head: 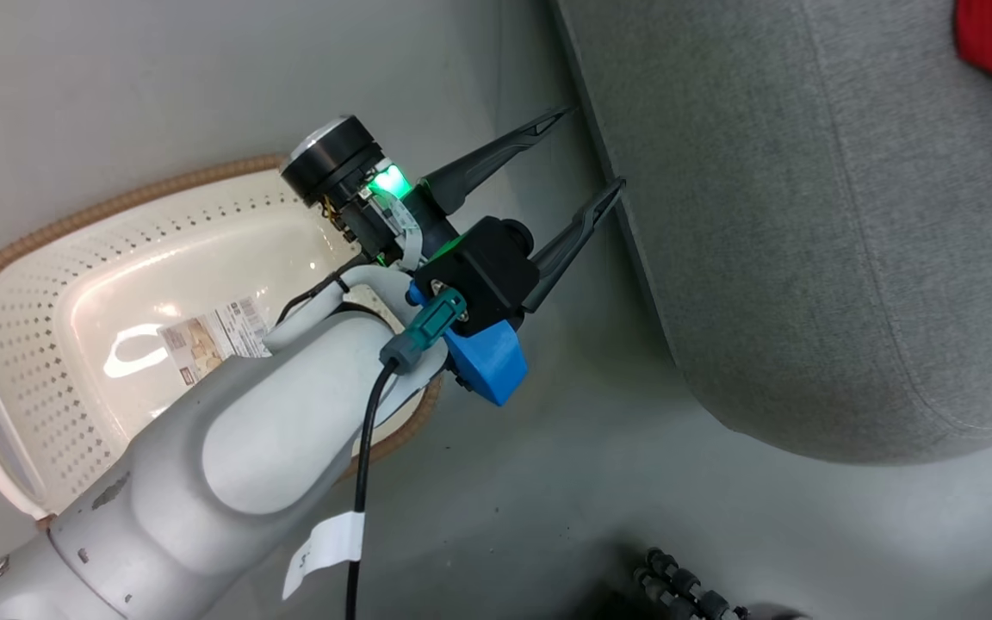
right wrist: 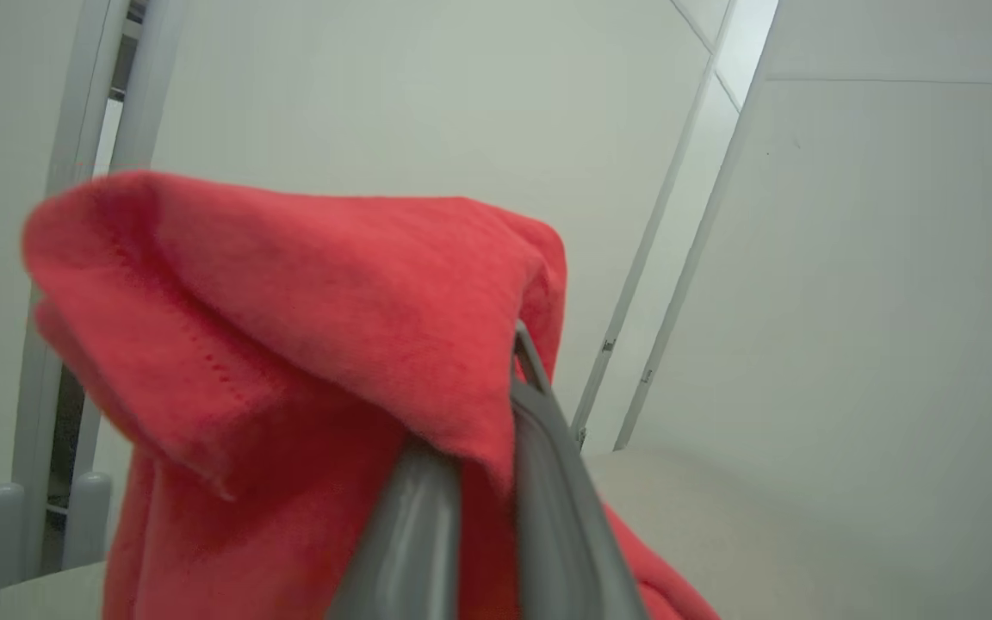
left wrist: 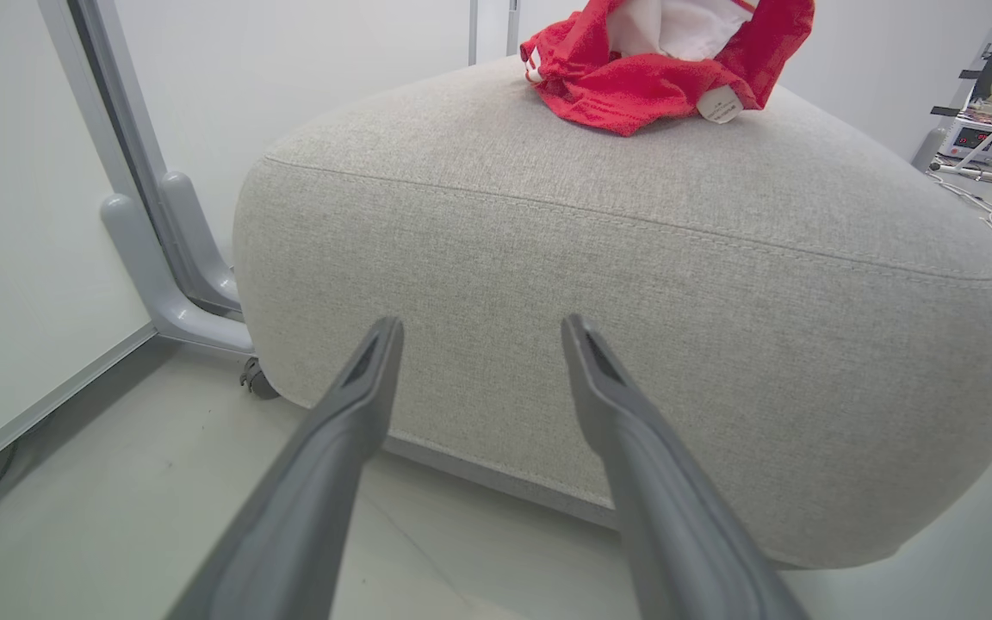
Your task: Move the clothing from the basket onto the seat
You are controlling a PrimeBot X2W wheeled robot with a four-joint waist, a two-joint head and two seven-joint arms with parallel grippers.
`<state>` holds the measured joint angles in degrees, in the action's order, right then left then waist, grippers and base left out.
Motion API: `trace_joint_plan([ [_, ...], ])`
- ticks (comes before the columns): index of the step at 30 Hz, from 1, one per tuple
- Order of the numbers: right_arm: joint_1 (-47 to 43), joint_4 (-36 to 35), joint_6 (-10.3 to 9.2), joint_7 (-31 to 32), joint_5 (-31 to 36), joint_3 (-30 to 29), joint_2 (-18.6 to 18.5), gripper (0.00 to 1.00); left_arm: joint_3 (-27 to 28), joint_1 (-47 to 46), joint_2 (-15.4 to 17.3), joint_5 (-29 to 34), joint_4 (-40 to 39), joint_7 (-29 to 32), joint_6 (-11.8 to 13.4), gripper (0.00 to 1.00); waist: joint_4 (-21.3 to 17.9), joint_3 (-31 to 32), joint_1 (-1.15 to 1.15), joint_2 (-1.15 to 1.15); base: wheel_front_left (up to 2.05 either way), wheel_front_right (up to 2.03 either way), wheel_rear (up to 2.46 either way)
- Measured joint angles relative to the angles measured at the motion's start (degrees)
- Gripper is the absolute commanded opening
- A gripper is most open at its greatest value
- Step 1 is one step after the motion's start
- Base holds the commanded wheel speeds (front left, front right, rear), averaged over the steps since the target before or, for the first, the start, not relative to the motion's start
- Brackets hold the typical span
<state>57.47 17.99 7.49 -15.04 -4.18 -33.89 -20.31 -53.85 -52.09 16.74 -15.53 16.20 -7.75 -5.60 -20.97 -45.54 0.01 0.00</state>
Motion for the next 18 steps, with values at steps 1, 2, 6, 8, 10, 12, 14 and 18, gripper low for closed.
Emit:
trace_joint_plan([
  [1, -0.26, 1.65, 0.00, -0.01, 0.63, -0.11, 0.08, 0.00, 0.08, -0.02, 0.24, 0.00, -0.24, 0.04, 0.03, 1.00, 0.06, -0.62, 0.00, 0.00, 0.00, 0.00, 0.00],
  [2, -0.60, 3.46, 0.00, 0.00, 1.19, -0.30, 0.38, 0.00, 0.11, -0.03, 0.48, -0.01, -0.45, 0.12, 0.12, 1.00, 0.11, -1.13, 0.00, 0.00, 0.00, 0.00, 0.00],
  [6, -1.93, 7.50, 0.00, 0.00, 2.43, -1.91, 2.83, 0.00, -0.03, 0.03, 0.98, -0.02, -1.18, 0.43, 0.53, 1.00, 0.30, -2.15, 0.00, 0.00, 0.00, 0.00, 0.00],
  [8, -2.91, 9.33, 0.00, -0.01, 3.35, -2.27, 4.19, 0.00, -0.22, 0.12, 1.15, -0.04, -1.41, 0.56, 0.56, 1.00, 0.39, -2.24, 0.00, 0.00, 0.00, 0.00, 0.00],
  [10, -4.17, 11.22, 0.00, 0.01, 4.21, -2.50, 5.67, 0.00, -0.38, 0.24, 1.29, -0.09, -1.55, 0.59, 0.58, 1.00, 0.53, -2.24, 0.00, 0.00, 0.00, 0.00, 0.00],
  [12, -5.10, 12.47, 0.00, 0.01, 5.14, -2.35, 6.72, 0.00, -0.52, 0.36, 1.36, -0.14, -1.66, 0.60, 0.59, 1.00, 0.63, -2.11, 0.00, 0.00, 0.00, 0.00, 0.00],
  [14, -5.51, 13.13, 0.00, 0.00, 5.60, -2.44, 7.51, 0.00, -0.55, 0.40, 1.48, -0.21, -1.74, 0.60, 0.69, 1.00, 0.70, -1.87, 0.00, 0.00, 0.00, 0.00, 0.00],
  [18, -6.79, 14.56, 0.00, 0.00, 6.42, -2.80, 8.44, 0.00, -0.76, 1.30, 1.55, -0.83, -1.41, 0.41, 1.02, 1.00, 0.85, -0.51, -0.01, 0.00, 0.00, 0.00, 0.00],
])
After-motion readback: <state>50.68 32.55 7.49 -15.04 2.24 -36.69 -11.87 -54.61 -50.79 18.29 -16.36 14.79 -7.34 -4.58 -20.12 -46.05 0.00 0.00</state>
